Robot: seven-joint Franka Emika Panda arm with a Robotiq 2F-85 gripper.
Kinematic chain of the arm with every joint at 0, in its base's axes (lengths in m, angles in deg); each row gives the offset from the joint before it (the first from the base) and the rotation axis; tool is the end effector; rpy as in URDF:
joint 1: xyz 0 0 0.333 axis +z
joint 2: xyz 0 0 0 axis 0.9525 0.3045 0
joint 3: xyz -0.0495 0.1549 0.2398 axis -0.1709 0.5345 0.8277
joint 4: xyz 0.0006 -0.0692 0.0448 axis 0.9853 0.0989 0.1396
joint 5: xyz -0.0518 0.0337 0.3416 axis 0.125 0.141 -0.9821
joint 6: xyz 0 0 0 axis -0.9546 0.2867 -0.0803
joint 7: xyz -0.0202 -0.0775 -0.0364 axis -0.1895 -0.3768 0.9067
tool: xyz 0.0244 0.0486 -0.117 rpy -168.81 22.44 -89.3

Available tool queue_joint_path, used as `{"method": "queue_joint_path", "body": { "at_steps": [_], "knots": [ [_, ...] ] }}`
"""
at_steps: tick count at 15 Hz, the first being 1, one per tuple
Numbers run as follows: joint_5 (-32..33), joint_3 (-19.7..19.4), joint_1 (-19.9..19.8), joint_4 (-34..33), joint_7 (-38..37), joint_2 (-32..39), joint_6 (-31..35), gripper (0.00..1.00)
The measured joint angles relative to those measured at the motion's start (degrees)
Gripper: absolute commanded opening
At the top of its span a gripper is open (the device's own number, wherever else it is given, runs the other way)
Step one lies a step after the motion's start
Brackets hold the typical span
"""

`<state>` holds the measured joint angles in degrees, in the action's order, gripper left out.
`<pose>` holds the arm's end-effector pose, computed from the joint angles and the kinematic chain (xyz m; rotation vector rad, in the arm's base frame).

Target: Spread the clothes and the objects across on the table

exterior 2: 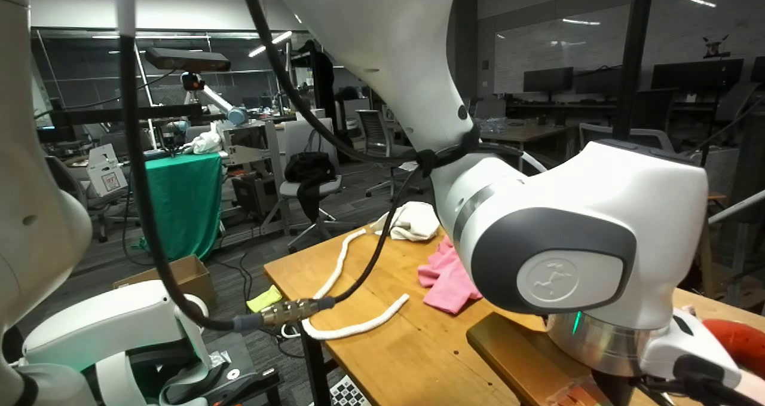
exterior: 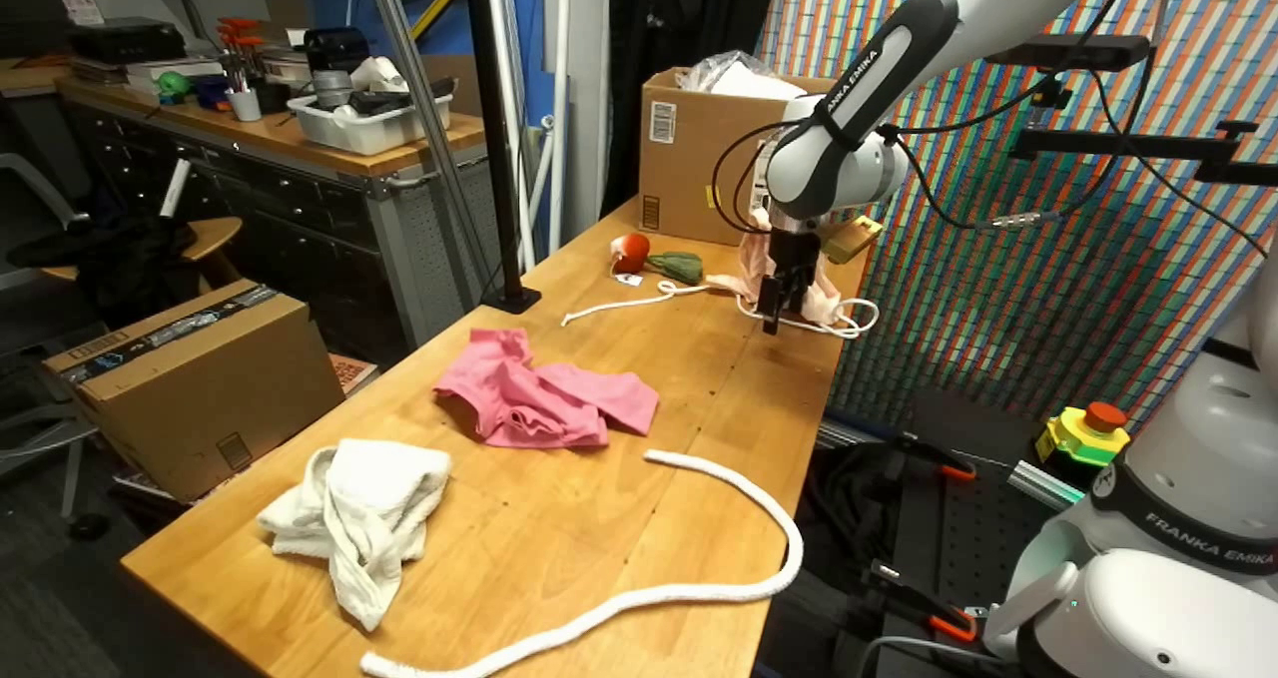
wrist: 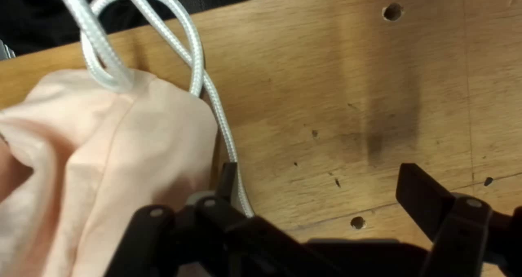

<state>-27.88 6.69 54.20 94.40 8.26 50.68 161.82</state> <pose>0.4242 -0.2083 0.1958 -3.0947 0.2074 0.0986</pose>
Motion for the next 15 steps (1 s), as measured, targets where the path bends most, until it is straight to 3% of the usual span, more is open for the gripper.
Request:
{"method": "queue_joint_path", "body": {
  "at_steps": [9, 10, 11, 15],
  "knots": [
    [-3.4, 1.2, -3.0, -0.9, 3.6, 4.3, 1.3, 1.00],
    [-4.2, 1.5, -3.6, -0.9, 4.3, 4.5, 1.5, 0.76],
    [-5.0, 1.9, -4.3, -0.9, 5.2, 4.7, 1.7, 0.74],
    [-7.0, 3.3, -5.6, -1.1, 7.3, 4.4, 1.5, 0.43]
  ]
}}
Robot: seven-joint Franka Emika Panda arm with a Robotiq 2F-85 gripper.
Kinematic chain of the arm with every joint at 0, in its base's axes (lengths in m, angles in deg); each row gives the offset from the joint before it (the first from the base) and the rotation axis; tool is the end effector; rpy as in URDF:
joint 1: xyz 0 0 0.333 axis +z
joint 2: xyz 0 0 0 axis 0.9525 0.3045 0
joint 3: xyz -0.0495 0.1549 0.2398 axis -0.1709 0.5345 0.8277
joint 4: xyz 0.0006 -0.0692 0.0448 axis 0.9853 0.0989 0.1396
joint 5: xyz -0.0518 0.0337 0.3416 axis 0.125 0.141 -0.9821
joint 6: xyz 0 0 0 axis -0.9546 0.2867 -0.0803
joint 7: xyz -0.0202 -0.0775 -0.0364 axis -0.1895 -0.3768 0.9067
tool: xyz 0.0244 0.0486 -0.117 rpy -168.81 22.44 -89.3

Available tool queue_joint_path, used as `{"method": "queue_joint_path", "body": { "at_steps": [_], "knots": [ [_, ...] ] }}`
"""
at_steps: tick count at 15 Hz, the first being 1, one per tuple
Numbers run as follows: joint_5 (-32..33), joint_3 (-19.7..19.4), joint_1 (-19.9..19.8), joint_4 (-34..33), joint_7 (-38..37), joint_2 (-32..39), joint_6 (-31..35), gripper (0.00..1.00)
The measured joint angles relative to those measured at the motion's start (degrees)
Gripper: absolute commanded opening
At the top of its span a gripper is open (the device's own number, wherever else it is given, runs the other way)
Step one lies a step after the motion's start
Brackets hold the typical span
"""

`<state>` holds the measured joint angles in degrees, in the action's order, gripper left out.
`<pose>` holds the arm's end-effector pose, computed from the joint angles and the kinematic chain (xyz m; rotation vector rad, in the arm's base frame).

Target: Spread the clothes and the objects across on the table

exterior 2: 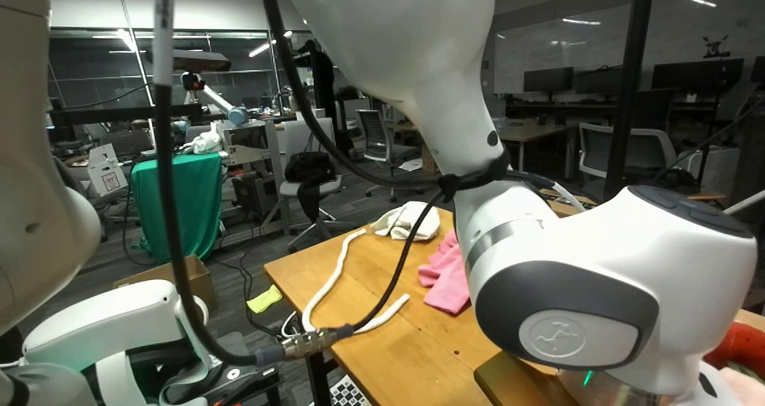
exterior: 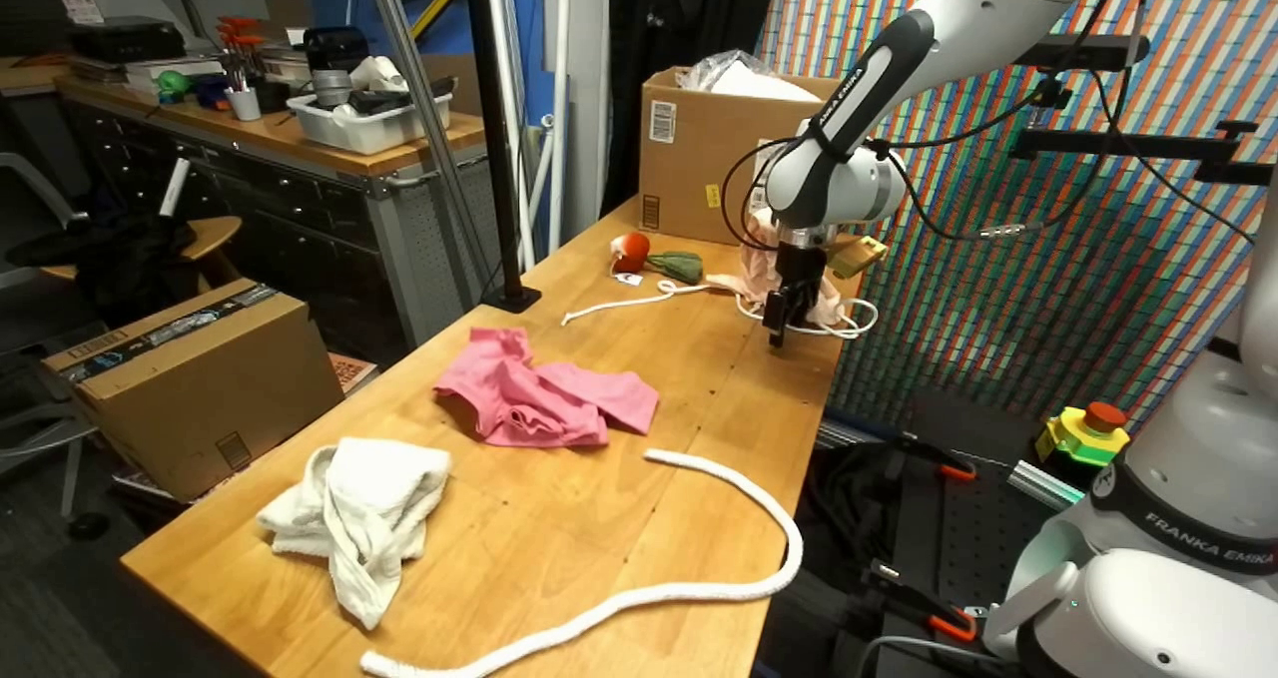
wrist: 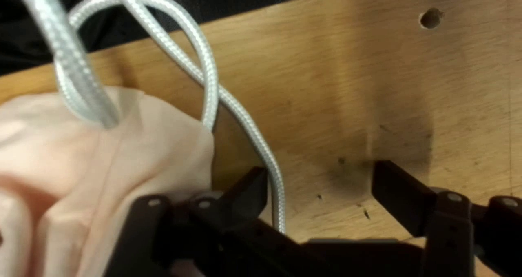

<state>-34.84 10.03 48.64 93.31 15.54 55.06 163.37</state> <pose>0.4148 -0.2250 0.1667 -3.0162 0.2346 0.0840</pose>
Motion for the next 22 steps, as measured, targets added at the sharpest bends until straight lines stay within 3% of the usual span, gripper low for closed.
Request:
{"method": "queue_joint_path", "body": {
  "at_steps": [4, 6, 13, 22],
  "knots": [
    [0.0, 1.0, 0.0, -0.1, 0.3, -0.3, 0.0, 0.12],
    [0.0, 1.3, 0.2, -0.1, 0.5, -0.4, 0.0, 0.05],
    [1.5, 1.8, 2.6, -0.1, 0.7, -1.2, 0.2, 0.05],
    [8.2, 3.6, 12.0, 1.4, -1.6, -8.0, 0.8, 0.05]
  ]
}}
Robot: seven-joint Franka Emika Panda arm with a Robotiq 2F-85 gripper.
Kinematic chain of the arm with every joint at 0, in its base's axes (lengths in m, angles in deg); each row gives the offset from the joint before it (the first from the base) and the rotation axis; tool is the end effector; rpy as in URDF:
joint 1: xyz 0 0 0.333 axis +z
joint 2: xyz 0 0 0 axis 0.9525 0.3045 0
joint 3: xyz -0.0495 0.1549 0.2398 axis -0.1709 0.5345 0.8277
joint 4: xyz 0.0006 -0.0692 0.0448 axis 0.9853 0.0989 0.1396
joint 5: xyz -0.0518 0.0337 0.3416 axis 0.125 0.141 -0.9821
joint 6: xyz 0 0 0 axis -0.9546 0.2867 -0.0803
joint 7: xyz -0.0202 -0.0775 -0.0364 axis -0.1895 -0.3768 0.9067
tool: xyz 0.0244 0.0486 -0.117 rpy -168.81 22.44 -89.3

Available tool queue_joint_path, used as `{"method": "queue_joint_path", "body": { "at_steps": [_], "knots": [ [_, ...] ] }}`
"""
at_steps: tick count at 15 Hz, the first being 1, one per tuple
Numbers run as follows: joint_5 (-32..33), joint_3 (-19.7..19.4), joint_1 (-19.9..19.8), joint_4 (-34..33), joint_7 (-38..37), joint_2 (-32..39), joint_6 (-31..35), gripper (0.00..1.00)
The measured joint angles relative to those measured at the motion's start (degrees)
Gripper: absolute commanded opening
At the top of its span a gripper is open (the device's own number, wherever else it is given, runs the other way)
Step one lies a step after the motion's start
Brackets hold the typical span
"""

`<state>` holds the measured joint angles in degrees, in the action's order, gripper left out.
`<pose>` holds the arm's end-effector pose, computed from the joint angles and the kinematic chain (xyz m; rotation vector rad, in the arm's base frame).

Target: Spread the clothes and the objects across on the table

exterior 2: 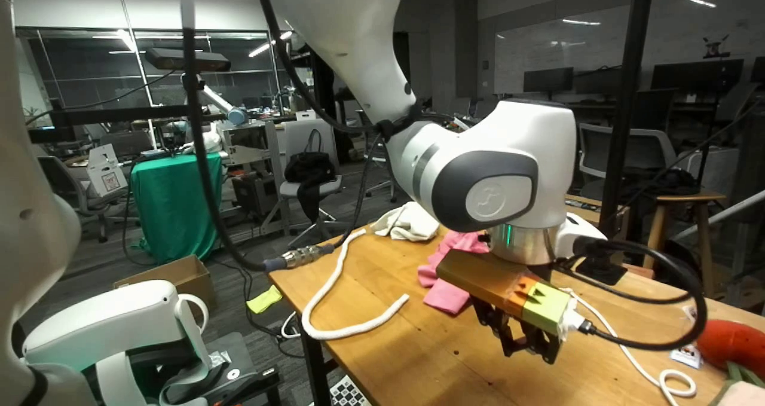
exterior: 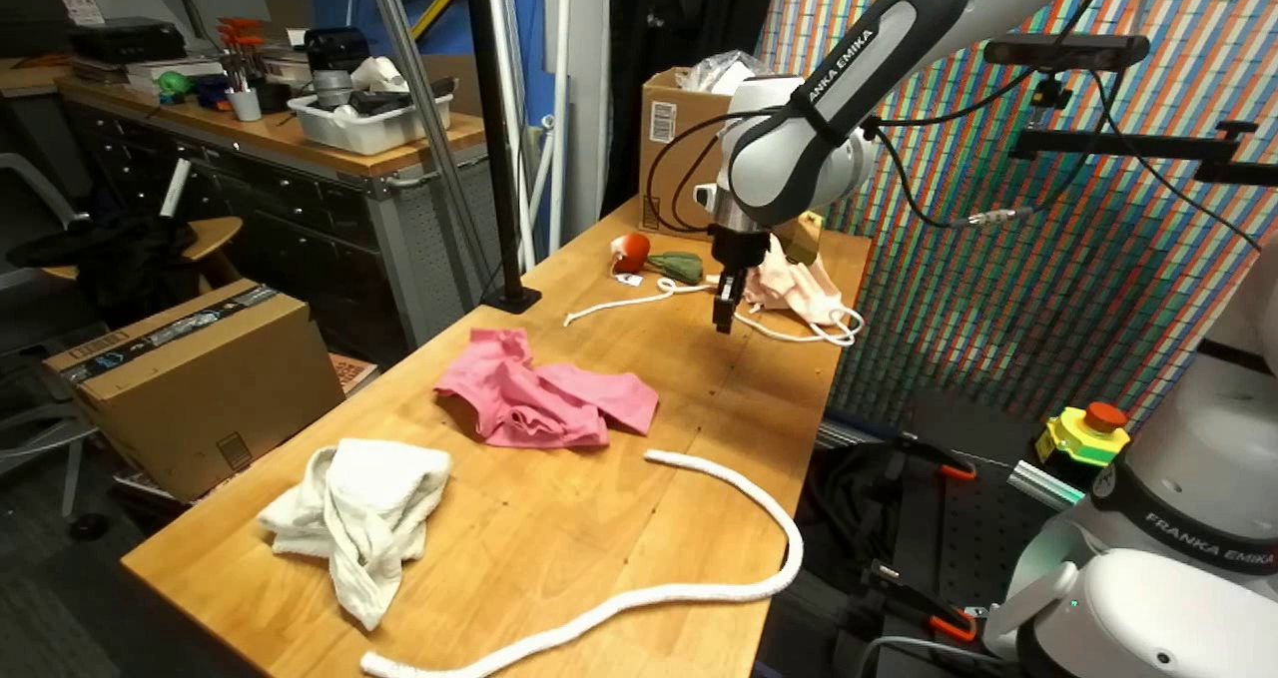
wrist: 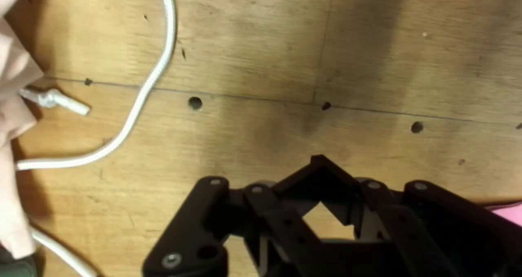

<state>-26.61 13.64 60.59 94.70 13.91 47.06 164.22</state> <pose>0.4719 -0.1050 0.2266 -3.0996 -0.3317 -0.0505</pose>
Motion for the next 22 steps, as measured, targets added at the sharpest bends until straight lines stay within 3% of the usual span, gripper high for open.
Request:
{"method": "queue_joint_path", "body": {
  "at_steps": [2, 3, 5, 13, 15, 22],
  "knots": [
    [1.4, 0.0, 1.3, 0.3, -1.3, -1.0, 0.0, 0.07],
    [1.8, -0.2, 1.5, 0.3, -2.0, -1.1, 0.0, 0.31],
    [2.2, -1.0, 1.5, 0.8, -3.1, -1.0, 0.0, 0.34],
    [2.2, -6.1, -1.4, 2.2, -4.7, 1.3, 0.1, 0.95],
    [2.2, -6.6, -2.1, 2.2, -5.0, 1.7, 0.1, 1.00],
    [1.2, -6.7, -3.4, 1.9, -5.6, 3.2, 0.1, 1.00]
  ]
}}
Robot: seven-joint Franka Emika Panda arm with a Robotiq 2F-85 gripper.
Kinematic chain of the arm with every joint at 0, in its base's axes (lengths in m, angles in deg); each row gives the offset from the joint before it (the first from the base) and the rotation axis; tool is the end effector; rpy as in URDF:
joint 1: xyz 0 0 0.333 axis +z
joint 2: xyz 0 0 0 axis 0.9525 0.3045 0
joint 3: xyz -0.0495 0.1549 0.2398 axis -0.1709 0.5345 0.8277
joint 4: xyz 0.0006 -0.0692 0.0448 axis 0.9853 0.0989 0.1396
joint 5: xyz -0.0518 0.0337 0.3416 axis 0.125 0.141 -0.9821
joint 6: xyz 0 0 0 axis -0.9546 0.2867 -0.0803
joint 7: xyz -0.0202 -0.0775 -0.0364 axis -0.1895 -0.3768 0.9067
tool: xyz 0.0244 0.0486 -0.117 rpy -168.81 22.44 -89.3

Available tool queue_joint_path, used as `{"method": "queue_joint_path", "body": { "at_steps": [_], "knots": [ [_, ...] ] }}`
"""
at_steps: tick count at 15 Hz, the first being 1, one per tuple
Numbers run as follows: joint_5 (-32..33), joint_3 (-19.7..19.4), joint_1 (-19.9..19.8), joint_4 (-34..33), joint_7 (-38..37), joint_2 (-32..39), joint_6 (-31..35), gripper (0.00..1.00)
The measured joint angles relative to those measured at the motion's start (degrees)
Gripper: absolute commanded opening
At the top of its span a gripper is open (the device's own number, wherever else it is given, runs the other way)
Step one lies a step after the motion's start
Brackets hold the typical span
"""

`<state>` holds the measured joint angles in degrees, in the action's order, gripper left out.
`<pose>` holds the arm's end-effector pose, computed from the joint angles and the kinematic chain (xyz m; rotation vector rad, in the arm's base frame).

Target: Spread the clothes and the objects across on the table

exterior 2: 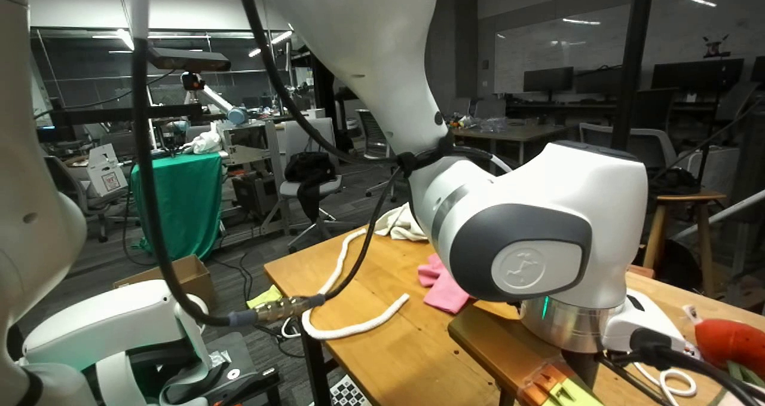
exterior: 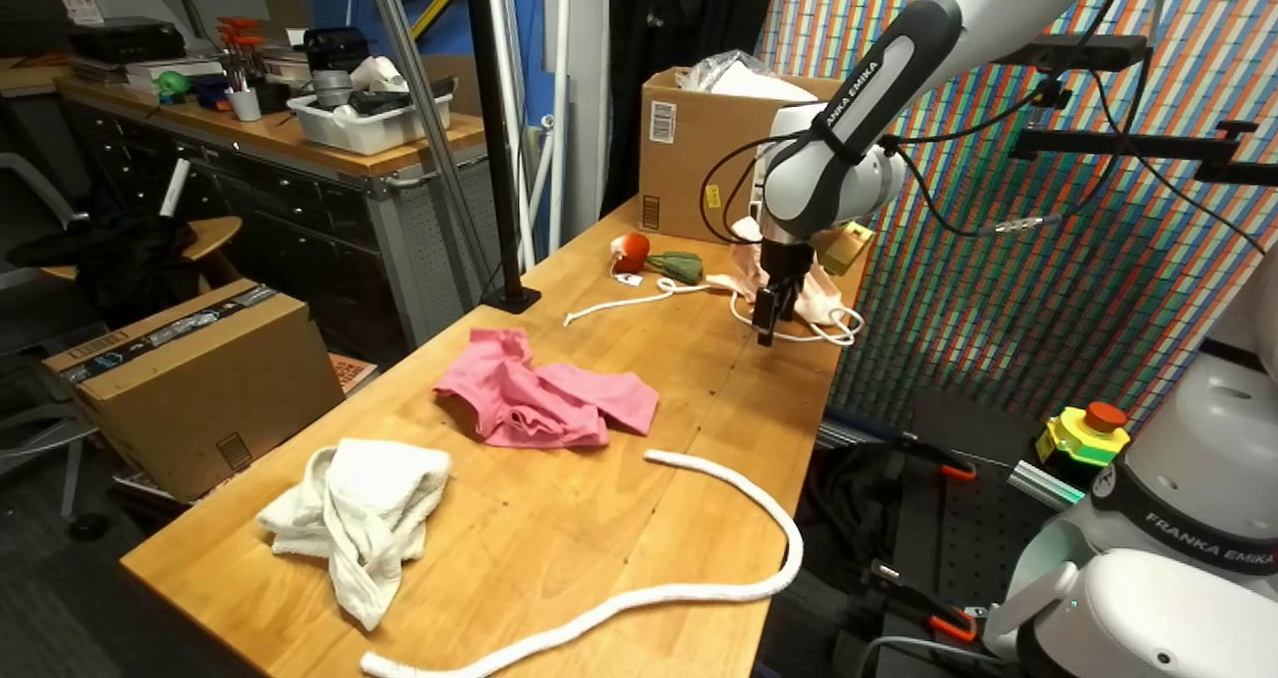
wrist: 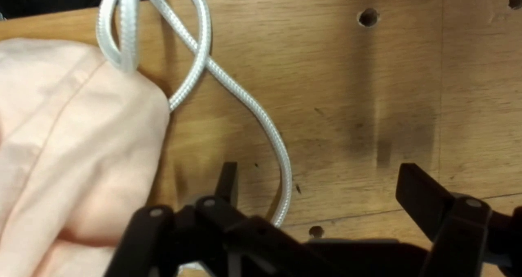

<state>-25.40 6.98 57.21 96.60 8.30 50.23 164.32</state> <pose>0.4278 -0.1806 0.1910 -3.1272 0.0616 0.0963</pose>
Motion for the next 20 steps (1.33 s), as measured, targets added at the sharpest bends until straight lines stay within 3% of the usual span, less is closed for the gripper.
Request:
{"method": "queue_joint_path", "body": {
  "at_steps": [14, 20],
  "knots": [
    [-6.2, 3.2, -4.0, -2.1, 3.0, 3.6, -0.3, 1.00],
    [-6.9, 4.3, -4.5, -2.8, 4.4, 3.8, -0.5, 0.87]
  ]
}}
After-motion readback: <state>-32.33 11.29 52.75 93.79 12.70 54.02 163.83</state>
